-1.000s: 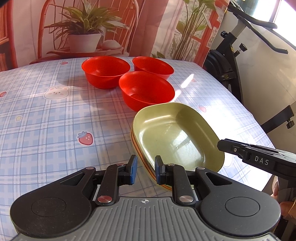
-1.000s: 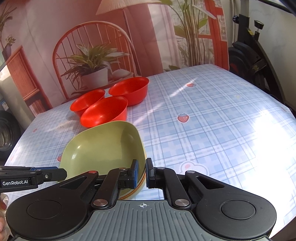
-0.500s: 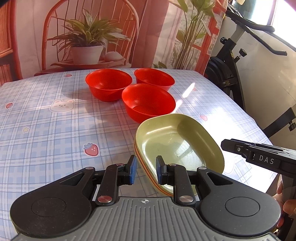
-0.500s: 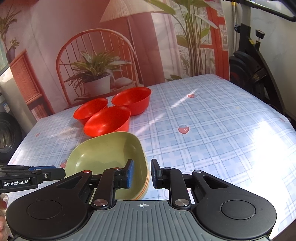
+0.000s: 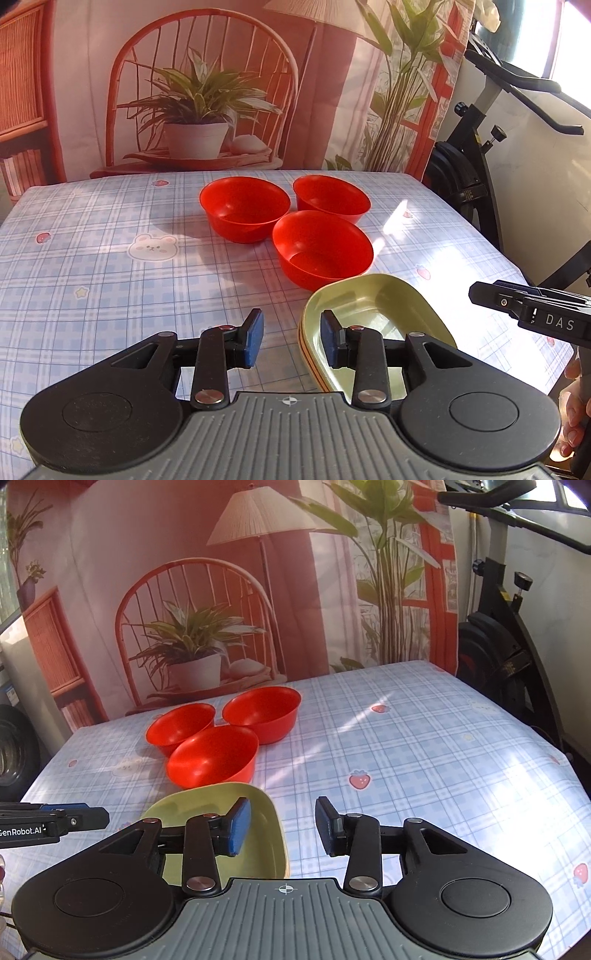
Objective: Organize plates and bowls
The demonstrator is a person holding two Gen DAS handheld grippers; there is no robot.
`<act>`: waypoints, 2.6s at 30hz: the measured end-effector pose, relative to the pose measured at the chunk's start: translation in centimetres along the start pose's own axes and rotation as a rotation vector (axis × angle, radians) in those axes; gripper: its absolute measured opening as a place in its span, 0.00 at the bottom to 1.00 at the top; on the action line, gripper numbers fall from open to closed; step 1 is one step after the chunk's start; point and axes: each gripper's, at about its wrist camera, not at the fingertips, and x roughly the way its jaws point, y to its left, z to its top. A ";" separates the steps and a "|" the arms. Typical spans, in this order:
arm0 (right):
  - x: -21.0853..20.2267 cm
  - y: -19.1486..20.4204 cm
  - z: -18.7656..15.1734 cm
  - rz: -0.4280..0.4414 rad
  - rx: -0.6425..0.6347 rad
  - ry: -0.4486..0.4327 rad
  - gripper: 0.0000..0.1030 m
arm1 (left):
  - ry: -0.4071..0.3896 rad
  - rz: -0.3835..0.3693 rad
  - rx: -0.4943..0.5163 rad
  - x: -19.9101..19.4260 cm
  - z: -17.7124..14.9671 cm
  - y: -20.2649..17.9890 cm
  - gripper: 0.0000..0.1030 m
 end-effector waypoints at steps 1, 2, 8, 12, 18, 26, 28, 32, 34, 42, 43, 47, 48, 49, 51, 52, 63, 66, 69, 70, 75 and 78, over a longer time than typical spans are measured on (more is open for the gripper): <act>-0.2 0.0 0.5 0.001 -0.001 -0.010 0.62 | -0.007 0.004 0.001 -0.2 0.3 0.2 0.44; -0.4 -0.1 1.2 0.012 0.007 -0.023 0.69 | -0.015 0.005 0.000 -0.5 0.8 0.4 0.52; -1.1 -0.5 4.8 0.043 0.024 -0.069 0.93 | -0.085 0.034 0.011 -2.2 3.5 1.5 0.70; -0.8 -0.5 6.6 0.031 0.014 -0.071 1.00 | -0.134 0.100 0.069 -3.5 5.4 1.4 0.77; 0.6 -0.6 8.4 0.026 0.021 -0.070 1.00 | -0.164 0.175 0.166 -4.0 7.3 1.0 0.80; 3.3 -1.1 10.5 0.097 0.017 -0.067 1.00 | -0.140 0.159 0.157 -1.9 10.0 2.0 0.80; 4.0 -1.6 11.0 0.141 0.034 -0.076 1.00 | -0.140 0.141 0.157 -1.2 10.8 1.9 0.80; 6.5 -2.3 12.1 0.166 0.047 -0.014 1.00 | -0.132 0.114 0.151 1.0 12.5 1.6 0.78; 8.3 -2.5 12.5 0.152 0.047 0.024 1.00 | -0.125 0.103 0.151 2.4 13.2 1.3 0.76; 15.1 -4.5 12.5 0.079 0.036 0.064 0.99 | -0.025 0.031 0.176 10.2 14.5 0.2 0.61; 15.9 -4.7 12.5 0.078 0.031 0.074 0.98 | -0.010 0.019 0.179 11.3 14.6 0.1 0.60; 18.8 -4.8 12.1 0.095 0.022 0.133 0.70 | 0.039 -0.014 0.192 15.1 14.9 -0.2 0.53; 19.3 -4.7 12.0 0.090 0.016 0.144 0.67 | 0.050 -0.021 0.196 15.9 14.9 -0.3 0.52; 19.8 -4.6 11.8 0.088 0.013 0.154 0.64 | 0.059 -0.031 0.206 16.6 14.9 -0.3 0.52; 20.4 -4.6 11.4 0.101 0.021 0.170 0.57 | 0.075 -0.041 0.230 17.7 14.9 -0.5 0.52; 20.7 -4.6 11.1 0.113 0.029 0.179 0.51 | 0.081 -0.046 0.238 18.1 14.9 -0.6 0.52; 22.8 -4.2 9.7 0.157 0.074 0.234 0.28 | 0.152 -0.092 0.263 21.6 14.2 -1.1 0.42; 23.0 -4.4 9.6 0.160 0.095 0.239 0.21 | 0.162 -0.094 0.266 22.2 14.2 -1.3 0.37; 23.1 -4.6 9.5 0.163 0.122 0.240 0.16 | 0.182 -0.112 0.254 22.6 14.0 -1.3 0.17; 23.2 -4.7 9.5 0.164 0.133 0.241 0.16 | 0.185 -0.109 0.253 22.6 13.9 -1.4 0.16; 23.0 -5.2 9.5 0.156 0.173 0.237 0.14 | 0.180 -0.105 0.228 22.6 13.9 -1.2 0.10; 22.4 -5.2 10.0 0.154 0.178 0.216 0.13 | 0.163 -0.105 0.221 21.7 14.2 -1.3 0.10</act>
